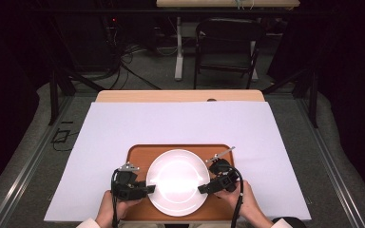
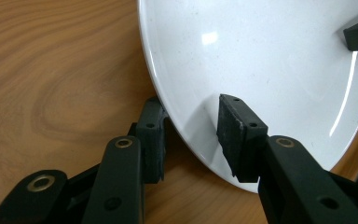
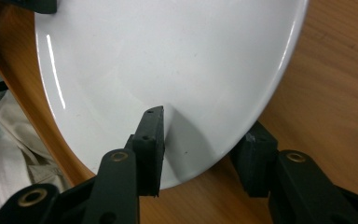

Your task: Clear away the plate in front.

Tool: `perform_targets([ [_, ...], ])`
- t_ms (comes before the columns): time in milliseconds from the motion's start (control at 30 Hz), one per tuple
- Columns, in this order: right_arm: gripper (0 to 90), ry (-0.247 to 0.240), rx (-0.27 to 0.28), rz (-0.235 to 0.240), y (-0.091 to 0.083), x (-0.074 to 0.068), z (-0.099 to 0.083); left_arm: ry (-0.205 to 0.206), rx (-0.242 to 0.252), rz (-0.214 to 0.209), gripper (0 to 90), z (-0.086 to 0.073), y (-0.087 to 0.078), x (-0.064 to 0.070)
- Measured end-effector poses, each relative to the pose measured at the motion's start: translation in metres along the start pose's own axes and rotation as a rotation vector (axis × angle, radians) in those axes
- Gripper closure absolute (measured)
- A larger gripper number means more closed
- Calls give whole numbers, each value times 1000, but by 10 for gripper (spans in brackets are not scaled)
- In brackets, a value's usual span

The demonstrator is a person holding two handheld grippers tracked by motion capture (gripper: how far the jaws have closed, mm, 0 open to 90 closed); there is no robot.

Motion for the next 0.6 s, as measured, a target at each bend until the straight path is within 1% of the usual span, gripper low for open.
perform_targets([
  [33, 568, 3, -3, -4, 1, 0, 0, 2, -6, -3, 626, -1, 0, 0],
  [67, 548, -12, -12, -10, 2, 0, -1, 2, -9, -4, 622, -1, 0, 1],
  [100, 548, -12, -12, -10, 2, 0, -1, 10, -15, -3, 622, -1, 0, 0],
  [233, 518, -21, -28, -22, 3, -2, -1, 16, -24, 9, 606, -3, 1, 0],
  [267, 511, -26, -32, -24, 3, -2, -2, 32, -34, 10, 600, -4, 1, 0],
  [300, 501, -30, -34, -28, 4, -2, -2, 32, -34, 10, 592, -4, 1, 0],
  [367, 478, -41, -50, -36, 5, -1, -3, 55, -47, 26, 579, -5, 1, 1],
  [467, 460, -40, -61, -41, 7, -2, -4, 55, -47, 31, 556, -5, 2, 1],
  [500, 450, -34, -68, -43, 7, -3, -4, 62, -59, 34, 556, -6, 2, 0],
  [533, 431, -48, -76, -55, 8, -2, -5, 58, -54, 35, 531, -5, 2, 0],
  [600, 425, -51, -79, -63, 8, -2, -5, 63, -61, 34, 518, -6, 2, 0],
])
Point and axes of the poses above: each handheld gripper's, and its own axes: y roughly forward along the jaws, z roughly out of its top, x roughly to its right, the point moved 8 cm from there along y, roughly forward along the jaws, and after that the axes turned 12 degrees about -y, right-handed, at the moved point
